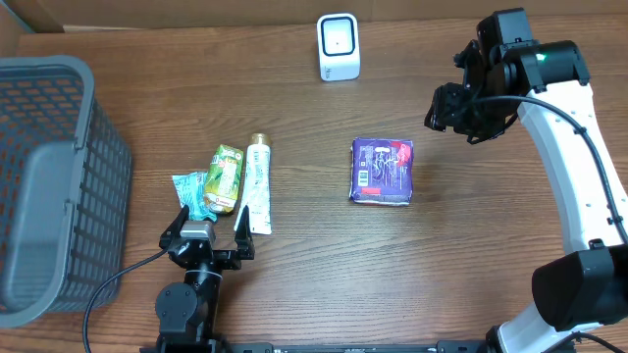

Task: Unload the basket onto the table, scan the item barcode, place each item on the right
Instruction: 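Raise the right gripper up and away from the pack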

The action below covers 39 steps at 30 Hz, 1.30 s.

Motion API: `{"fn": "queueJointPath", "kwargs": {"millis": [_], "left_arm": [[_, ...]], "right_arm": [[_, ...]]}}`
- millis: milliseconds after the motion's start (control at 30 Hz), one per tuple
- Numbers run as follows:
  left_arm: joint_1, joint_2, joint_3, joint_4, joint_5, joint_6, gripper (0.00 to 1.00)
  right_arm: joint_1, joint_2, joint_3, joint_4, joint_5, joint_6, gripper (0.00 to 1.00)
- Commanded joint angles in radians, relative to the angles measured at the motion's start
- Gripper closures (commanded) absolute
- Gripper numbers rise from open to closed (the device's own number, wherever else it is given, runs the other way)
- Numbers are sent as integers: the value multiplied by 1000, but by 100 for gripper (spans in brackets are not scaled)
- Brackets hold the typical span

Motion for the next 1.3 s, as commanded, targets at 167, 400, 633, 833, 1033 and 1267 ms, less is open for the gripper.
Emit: {"fn": "queueJointPath", "kwargs": {"millis": [167,400,633,833,1033,1267], "left_arm": [[8,-11,-9,4,-7,-18,0],[8,-11,-9,4,-7,-18,0],[8,-11,-9,4,-7,-18,1],[8,-11,-9,4,-7,-18,0],[8,-11,-9,4,-7,-18,1],[8,-11,-9,4,-7,-18,1]], "right_arm": [[2,-20,20,6,-8,-15,39],[3,-19,-17,30,-8,-22,39],[3,-18,-35,48,-8,-22,39],[3,-18,-35,51,-8,-22,37],[3,-18,-35,50,-8,-22,37],[3,-18,-35,48,-8,-22,36]]}}
